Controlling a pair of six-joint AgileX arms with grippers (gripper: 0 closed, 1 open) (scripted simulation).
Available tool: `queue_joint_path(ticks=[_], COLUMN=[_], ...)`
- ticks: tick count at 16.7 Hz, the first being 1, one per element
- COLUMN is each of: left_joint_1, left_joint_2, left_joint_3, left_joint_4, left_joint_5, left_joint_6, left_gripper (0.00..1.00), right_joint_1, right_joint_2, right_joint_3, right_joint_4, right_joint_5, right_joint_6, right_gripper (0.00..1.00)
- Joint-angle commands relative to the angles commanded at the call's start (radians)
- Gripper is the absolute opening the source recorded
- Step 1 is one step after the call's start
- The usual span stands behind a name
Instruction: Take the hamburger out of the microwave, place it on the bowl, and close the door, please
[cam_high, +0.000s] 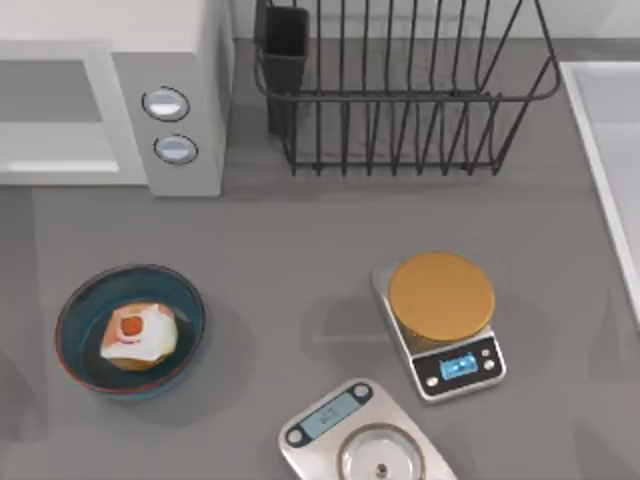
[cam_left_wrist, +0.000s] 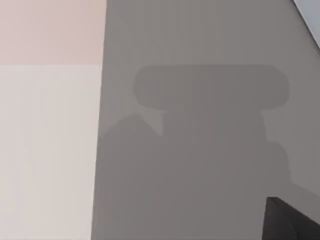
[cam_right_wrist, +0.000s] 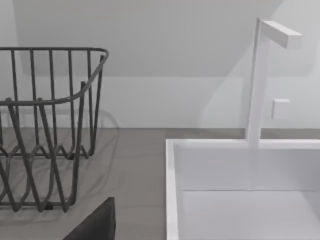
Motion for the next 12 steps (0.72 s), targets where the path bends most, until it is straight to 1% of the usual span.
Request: queue_joint_path(ticks=[2, 4, 9, 12], left_joint_1=[-0.042, -0.07, -0.074, -0.143], left_joint_2=[-0.074, -0.12, -0.127, -0.196], left_joint_3=[-0.091, -0.139, -0.151, -0.214], left_joint_4=[0.042, 0.07, 0.074, 0.096], left_joint_5=[-0.021, -0.035, -0.036, -0.083], left_joint_6=[-0.047, -0.078, -0.086, -0.154], left_gripper=[0.0, 0.0, 0.0, 0.0], right_joint_1=[0.0, 0.0, 0.0, 0.0], right_joint_2=[0.0, 0.0, 0.0, 0.0], right_joint_3=[0.0, 0.0, 0.0, 0.0], right_joint_4=[0.0, 0.0, 0.0, 0.0], right_joint_5=[0.0, 0.0, 0.0, 0.0], right_joint_6=[0.0, 0.0, 0.0, 0.0], right_gripper=[1.0, 1.0, 1.0, 1.0])
